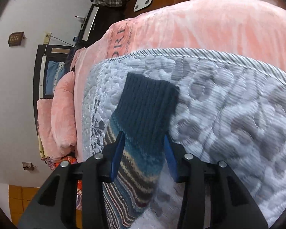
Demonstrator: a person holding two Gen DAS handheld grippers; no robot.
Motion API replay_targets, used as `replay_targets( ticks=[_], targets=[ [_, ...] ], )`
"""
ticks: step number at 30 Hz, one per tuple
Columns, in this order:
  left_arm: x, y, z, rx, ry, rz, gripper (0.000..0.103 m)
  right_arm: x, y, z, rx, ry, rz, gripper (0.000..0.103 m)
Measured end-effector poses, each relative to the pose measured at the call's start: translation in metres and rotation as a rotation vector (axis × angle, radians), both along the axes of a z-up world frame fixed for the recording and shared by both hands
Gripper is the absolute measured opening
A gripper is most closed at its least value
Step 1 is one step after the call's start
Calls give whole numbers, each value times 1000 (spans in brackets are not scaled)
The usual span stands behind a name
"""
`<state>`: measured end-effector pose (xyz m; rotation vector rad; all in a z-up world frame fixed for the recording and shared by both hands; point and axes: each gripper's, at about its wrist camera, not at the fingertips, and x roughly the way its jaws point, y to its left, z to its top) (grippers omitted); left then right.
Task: Fold small clothes
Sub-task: 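Grasp the sweater sleeve cuff with the right gripper, then lift the sleeve and fold it across the sweater body with the right gripper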
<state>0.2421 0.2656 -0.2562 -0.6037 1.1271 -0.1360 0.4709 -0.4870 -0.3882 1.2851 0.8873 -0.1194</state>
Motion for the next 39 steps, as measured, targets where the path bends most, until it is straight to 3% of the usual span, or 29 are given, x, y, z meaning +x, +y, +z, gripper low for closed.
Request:
replay_targets(
  ticks=[2, 3, 5, 7, 13, 19, 25, 30, 34, 39],
  targets=[
    [2, 2, -5, -17, 13, 9, 99, 6, -1, -1, -3, -3, 6, 41],
    [3, 2, -7, -23, 20, 16, 99, 10, -1, 0, -13, -1, 14, 37],
    [5, 3, -10, -34, 27, 19, 99, 12, 0, 2, -17, -5, 28, 18],
    [4, 5, -10, -47, 31, 19, 99, 13, 4, 13, -38, -23, 42, 14],
    [-4, 16, 4, -63, 1, 54, 99, 10, 43, 96, -217, -134, 144, 13],
    [-11, 30, 15, -133, 17, 90, 99, -2, 147, 207, -453, -314, 323, 13],
    [-6, 36, 33, -99, 15, 24, 99, -16, 273, 258, -644, -401, 490, 13],
    [7, 43, 46, -78, -22, 20, 99, -21, 376, 245, -791, -401, 638, 13],
    [22, 47, 40, -121, -30, 42, 99, -30, 455, 198, -959, -353, 776, 13],
    [51, 36, 34, -116, -43, 10, 99, -42, 529, 123, -1181, -287, 947, 13]
  ],
)
